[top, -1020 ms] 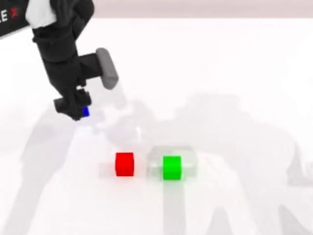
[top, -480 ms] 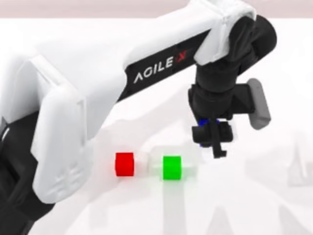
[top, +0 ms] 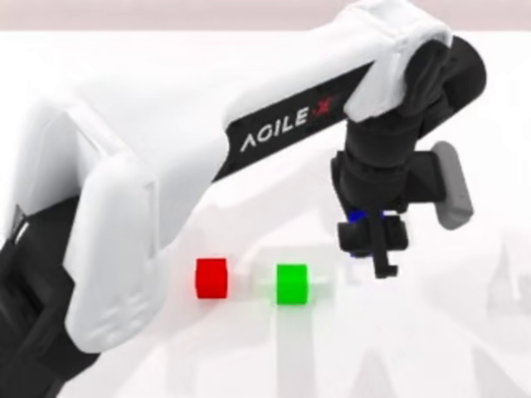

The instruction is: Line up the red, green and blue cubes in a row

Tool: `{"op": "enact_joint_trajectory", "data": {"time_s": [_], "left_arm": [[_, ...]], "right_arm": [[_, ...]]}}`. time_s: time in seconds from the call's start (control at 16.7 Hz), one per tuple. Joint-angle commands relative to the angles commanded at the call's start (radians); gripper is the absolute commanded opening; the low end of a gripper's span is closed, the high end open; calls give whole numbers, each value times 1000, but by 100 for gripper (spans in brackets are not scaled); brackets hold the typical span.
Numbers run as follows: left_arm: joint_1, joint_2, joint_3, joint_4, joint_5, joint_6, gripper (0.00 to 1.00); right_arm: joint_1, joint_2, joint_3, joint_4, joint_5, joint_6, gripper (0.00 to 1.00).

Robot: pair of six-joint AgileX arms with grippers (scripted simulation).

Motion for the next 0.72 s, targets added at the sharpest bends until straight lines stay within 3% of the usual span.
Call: {"op": "enact_joint_trajectory", "data": {"time_s": [0.36,0.66,0.72], "left_arm": [[-4,31,-178,211,-1,-4,0],[-5,38,-197,231,-1,-4,0],[-5,38,-197,231,-1,-4,8]], "right_arm": [[0,0,0,0,0,0,100],[0,0,0,0,0,0,100],[0,0,0,0,0,0,100]]}}
